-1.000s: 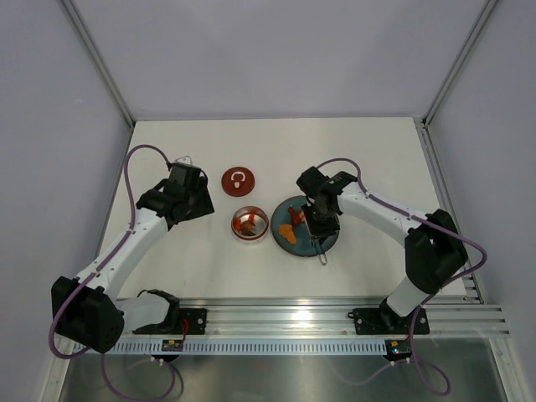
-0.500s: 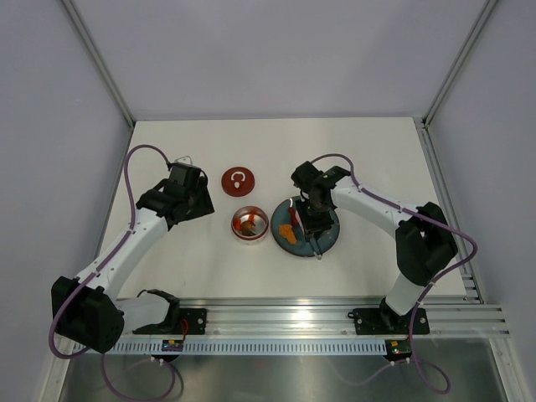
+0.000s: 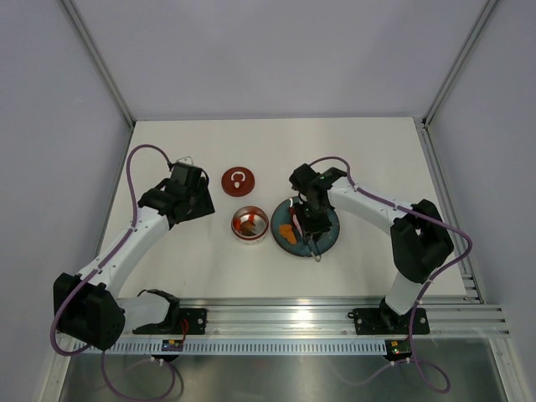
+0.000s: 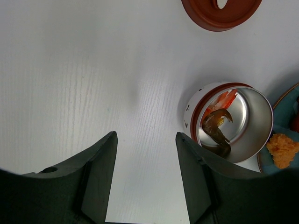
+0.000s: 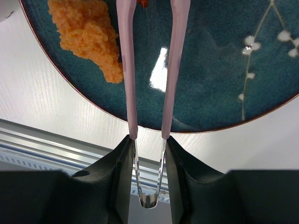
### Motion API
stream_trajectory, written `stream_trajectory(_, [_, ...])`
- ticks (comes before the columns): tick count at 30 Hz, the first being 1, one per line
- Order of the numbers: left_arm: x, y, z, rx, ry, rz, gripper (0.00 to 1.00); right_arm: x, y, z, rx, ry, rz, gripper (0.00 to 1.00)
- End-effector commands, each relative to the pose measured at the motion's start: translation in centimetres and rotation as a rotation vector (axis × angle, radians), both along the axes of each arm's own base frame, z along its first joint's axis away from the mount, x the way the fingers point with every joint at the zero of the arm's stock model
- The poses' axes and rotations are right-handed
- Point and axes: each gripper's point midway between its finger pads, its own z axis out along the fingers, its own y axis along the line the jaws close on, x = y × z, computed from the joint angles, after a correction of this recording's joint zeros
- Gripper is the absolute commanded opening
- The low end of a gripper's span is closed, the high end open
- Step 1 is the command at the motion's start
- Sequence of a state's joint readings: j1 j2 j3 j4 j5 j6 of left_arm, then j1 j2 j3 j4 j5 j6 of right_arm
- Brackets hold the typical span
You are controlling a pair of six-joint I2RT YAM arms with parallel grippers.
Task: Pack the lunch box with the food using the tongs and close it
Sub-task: Pick up the fake food from the plate.
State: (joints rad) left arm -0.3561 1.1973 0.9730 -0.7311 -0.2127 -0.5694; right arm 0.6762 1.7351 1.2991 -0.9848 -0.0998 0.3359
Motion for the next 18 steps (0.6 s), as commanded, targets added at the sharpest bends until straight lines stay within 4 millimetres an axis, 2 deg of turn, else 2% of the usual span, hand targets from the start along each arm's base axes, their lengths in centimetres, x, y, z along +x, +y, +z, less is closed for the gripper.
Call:
stream_trajectory(1, [1.18,-0.37,1.4,-0.021,-0.054,0.0,0.57,-0.63,0.98,-0.08,0.032,0.015,0.038,0.38])
stream_trajectory(8, [1.01,-0.28,1.01,-0.016,-0.044,0.001,0.57,-1.02,1.57,-0.96,0.024,0.037,0.06,0.39])
stream_trajectory(18, [1.02,-0.28,0.97,-0.013,-0.043,0.002,0.57,-0.1,1.73,-1.01,0.007,0.014,0.064,0.4])
